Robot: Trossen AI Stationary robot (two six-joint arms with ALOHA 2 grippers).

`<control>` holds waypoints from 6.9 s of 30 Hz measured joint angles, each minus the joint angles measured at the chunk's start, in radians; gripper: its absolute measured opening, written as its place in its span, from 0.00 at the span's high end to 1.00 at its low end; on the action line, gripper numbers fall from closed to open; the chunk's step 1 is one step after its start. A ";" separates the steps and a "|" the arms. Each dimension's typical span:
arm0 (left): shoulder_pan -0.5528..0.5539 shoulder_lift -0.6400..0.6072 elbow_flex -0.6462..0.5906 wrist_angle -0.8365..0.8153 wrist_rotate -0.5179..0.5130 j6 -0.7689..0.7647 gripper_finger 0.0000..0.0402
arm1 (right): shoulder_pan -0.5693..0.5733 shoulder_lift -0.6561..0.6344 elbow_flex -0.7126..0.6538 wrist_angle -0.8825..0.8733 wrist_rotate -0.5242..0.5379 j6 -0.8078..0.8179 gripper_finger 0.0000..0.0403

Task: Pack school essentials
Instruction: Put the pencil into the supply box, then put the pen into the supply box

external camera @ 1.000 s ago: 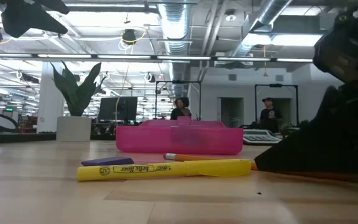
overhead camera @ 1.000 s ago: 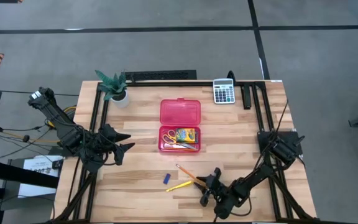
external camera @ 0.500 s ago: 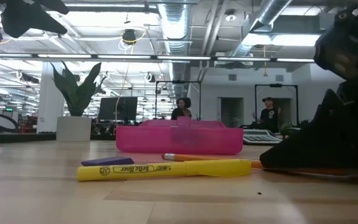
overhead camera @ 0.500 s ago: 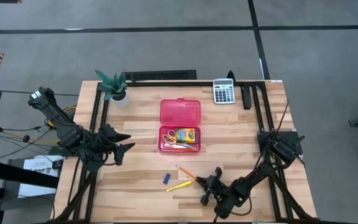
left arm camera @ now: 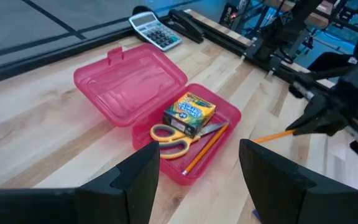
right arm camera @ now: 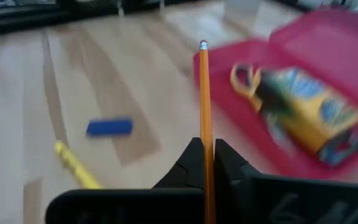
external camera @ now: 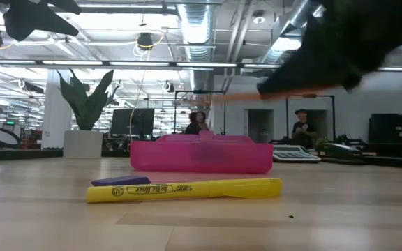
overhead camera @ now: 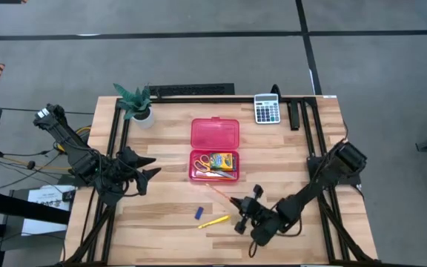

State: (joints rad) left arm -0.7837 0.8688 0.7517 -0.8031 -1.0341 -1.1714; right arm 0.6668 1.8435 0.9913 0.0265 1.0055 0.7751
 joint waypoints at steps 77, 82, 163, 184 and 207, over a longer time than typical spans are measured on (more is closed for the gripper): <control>0.000 0.000 0.000 -0.002 -0.042 0.013 0.48 | -0.340 -0.236 -0.069 0.269 -0.887 -0.301 0.55; 0.000 0.000 0.000 -0.004 -0.036 0.013 0.48 | -0.249 -0.193 -0.070 0.248 -0.882 -0.297 0.56; 0.000 0.000 0.000 -0.130 -0.066 -0.125 0.48 | -0.174 0.208 -0.074 0.617 -0.565 -0.383 0.88; 0.000 0.000 0.000 -0.126 -0.080 -0.135 0.48 | -0.390 -0.049 -0.069 0.434 -0.564 -0.663 0.88; 0.000 0.000 0.000 -0.126 -0.105 -0.135 0.48 | -0.569 0.036 -0.118 0.482 -0.828 -0.690 0.88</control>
State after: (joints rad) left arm -0.7836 0.8685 0.7517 -0.9291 -1.1393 -1.3064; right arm 0.0975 1.8794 0.8731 0.5082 0.1779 0.0856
